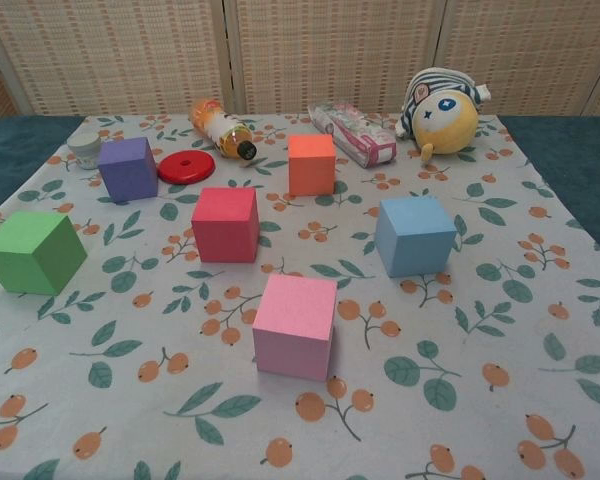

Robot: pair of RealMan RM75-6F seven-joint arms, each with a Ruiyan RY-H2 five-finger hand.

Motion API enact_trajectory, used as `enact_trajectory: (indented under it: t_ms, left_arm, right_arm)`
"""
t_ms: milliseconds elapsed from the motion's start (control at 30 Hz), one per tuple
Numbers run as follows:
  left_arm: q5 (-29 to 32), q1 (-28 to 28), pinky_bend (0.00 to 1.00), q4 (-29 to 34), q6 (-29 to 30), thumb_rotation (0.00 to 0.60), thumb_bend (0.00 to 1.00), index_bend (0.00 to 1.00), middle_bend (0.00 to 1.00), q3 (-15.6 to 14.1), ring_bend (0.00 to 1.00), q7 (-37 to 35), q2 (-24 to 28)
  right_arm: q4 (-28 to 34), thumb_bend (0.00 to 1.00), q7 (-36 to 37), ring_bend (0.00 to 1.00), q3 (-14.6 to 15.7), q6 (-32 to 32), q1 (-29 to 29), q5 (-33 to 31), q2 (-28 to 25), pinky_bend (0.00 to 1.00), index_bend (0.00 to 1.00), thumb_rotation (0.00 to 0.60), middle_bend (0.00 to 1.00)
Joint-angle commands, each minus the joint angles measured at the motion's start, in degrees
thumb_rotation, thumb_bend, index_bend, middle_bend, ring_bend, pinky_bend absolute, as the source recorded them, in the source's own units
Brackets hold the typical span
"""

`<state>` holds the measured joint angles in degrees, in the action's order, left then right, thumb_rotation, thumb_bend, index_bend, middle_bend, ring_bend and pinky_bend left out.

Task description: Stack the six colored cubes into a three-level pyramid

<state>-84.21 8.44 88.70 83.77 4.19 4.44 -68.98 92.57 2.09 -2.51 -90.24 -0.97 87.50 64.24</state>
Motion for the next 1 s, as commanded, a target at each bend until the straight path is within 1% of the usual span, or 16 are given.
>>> enact_trajectory:
  t_ms: [33, 300, 433, 600, 733, 867, 1000]
  left_arm:
    - [-0.04, -0.01, 0.14, 0.05, 0.06, 0.6, 0.39, 0.19, 0.24, -0.01, 0.19, 0.0, 0.01]
    - [-0.5, 0.42, 0.15, 0.37, 0.22, 0.6, 0.39, 0.19, 0.24, 0.37, 0.19, -0.35, 0.17]
    - [-1.21, 3.27, 0.15, 0.4, -2.66, 0.6, 0.39, 0.19, 0.24, 1.62, 0.19, -2.35, 0.93]
    - [0.36, 10.97, 0.16, -0.74, -12.15, 0.6, 0.39, 0.2, 0.23, 5.37, 0.19, -6.34, 2.77]
    - [4.24, 17.74, 0.17, -1.67, -21.23, 0.6, 0.39, 0.21, 0.23, 9.08, 0.19, -10.06, 3.37]
    - [9.72, 25.28, 0.17, -6.95, -30.11, 0.6, 0.39, 0.21, 0.22, 12.56, 0.18, -9.05, 0.66]
    - [15.31, 31.9, 0.18, -13.67, -37.73, 0.6, 0.38, 0.19, 0.21, 14.53, 0.17, -6.54, -3.47]
  right_arm:
    - [-0.12, 0.0, 0.32, 0.0, -0.05, -0.29, -0.09, 0.22, 0.06, 0.06, 0.0, 0.6, 0.04]
    - [-0.46, 0.0, 1.45, 0.0, -0.05, -1.37, -0.51, 1.06, -0.14, 0.06, 0.0, 0.6, 0.04]
    - [-0.33, 0.0, 2.39, 0.0, -0.24, -1.6, -0.48, 1.3, -0.64, 0.06, 0.0, 0.6, 0.04]
    - [0.55, 0.0, 3.37, 0.0, -0.63, -1.13, 0.3, 2.03, -2.12, 0.06, 0.0, 0.6, 0.04]
    - [1.82, 0.0, 3.03, 0.0, -1.04, -0.21, 1.04, 1.92, -3.59, 0.06, 0.0, 0.6, 0.05]
    - [2.85, 0.0, 2.25, 0.0, -1.29, 1.23, 1.95, 1.61, -4.43, 0.06, 0.0, 0.6, 0.05]
    - [3.43, 0.0, 1.58, 0.0, -1.29, 2.63, 2.63, 1.13, -4.69, 0.06, 0.0, 0.6, 0.05]
